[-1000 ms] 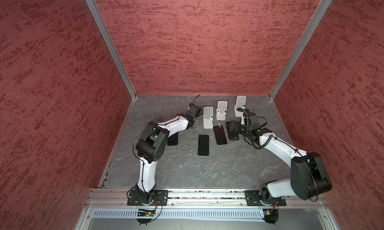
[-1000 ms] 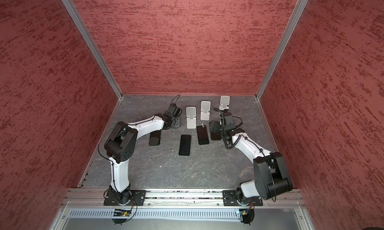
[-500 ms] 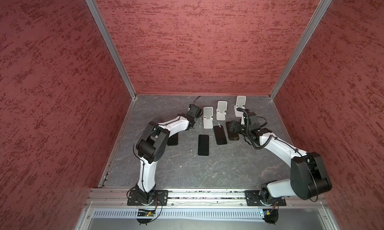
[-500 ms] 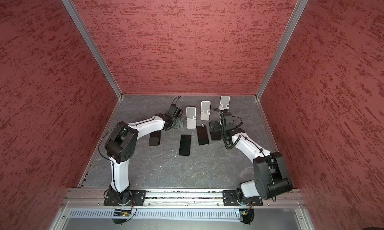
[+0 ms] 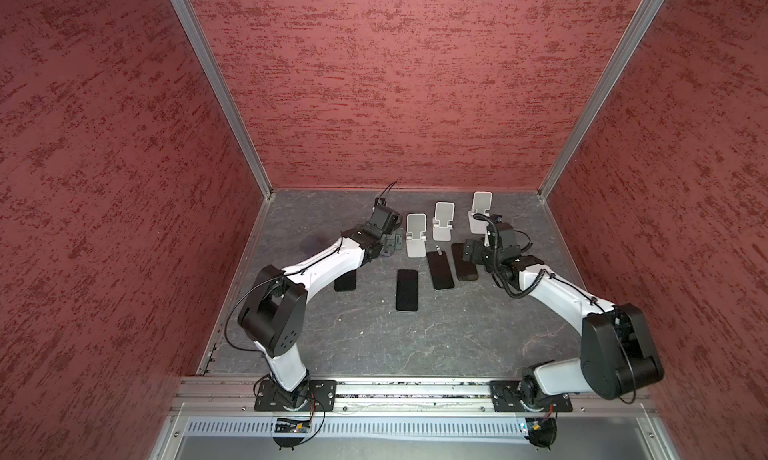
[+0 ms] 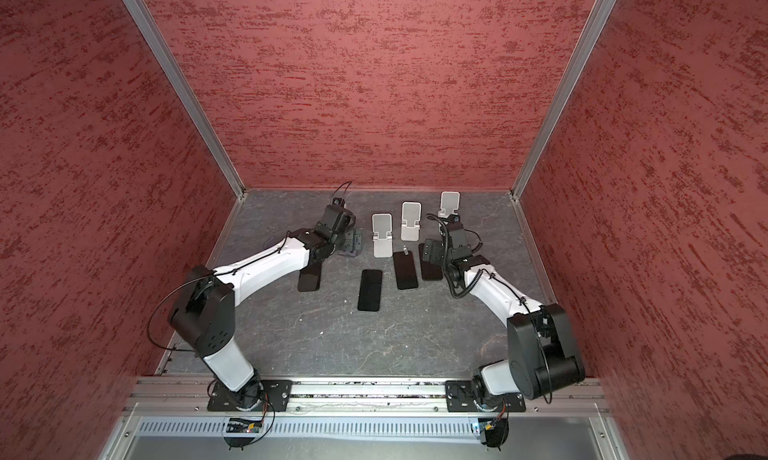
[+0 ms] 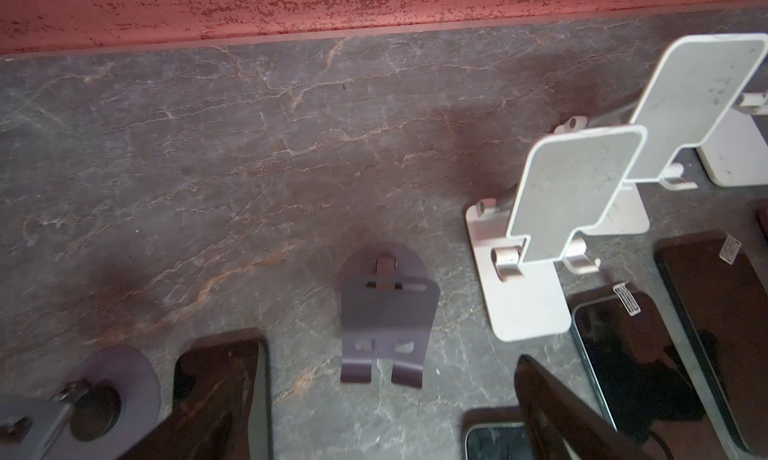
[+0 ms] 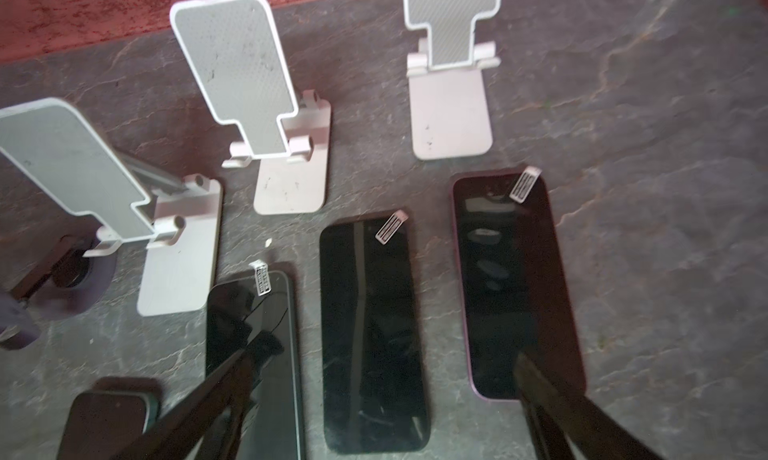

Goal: Remove the phone from the phone stand

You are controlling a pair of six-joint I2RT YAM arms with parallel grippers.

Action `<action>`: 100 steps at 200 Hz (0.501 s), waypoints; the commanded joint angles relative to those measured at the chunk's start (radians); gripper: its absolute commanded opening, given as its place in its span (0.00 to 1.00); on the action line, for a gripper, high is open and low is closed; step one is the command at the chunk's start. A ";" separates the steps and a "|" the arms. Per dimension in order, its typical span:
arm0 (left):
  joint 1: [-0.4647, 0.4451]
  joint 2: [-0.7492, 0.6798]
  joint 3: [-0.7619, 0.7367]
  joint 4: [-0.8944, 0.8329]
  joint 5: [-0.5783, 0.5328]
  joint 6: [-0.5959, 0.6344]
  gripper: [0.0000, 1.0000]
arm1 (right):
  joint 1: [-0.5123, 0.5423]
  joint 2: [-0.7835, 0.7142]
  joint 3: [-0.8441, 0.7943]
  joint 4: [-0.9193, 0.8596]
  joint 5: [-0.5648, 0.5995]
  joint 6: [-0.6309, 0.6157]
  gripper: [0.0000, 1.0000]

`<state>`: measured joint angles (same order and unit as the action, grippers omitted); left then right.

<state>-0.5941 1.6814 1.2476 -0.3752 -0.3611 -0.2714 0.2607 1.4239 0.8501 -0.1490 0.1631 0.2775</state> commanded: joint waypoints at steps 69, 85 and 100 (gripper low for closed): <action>0.094 -0.506 -0.435 0.137 -0.027 0.073 1.00 | -0.012 0.019 -0.240 0.634 0.268 -0.343 0.99; 0.135 -0.587 -0.497 0.136 -0.024 0.073 1.00 | -0.015 0.021 -0.286 0.742 0.253 -0.380 0.99; 0.167 -0.659 -0.551 0.148 -0.015 0.080 0.99 | -0.020 0.024 -0.312 0.789 0.233 -0.402 0.99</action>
<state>-0.4644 1.1038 0.7612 -0.2600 -0.3908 -0.2077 0.2508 1.4425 0.5629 0.4114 0.3813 -0.0353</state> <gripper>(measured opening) 0.995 0.987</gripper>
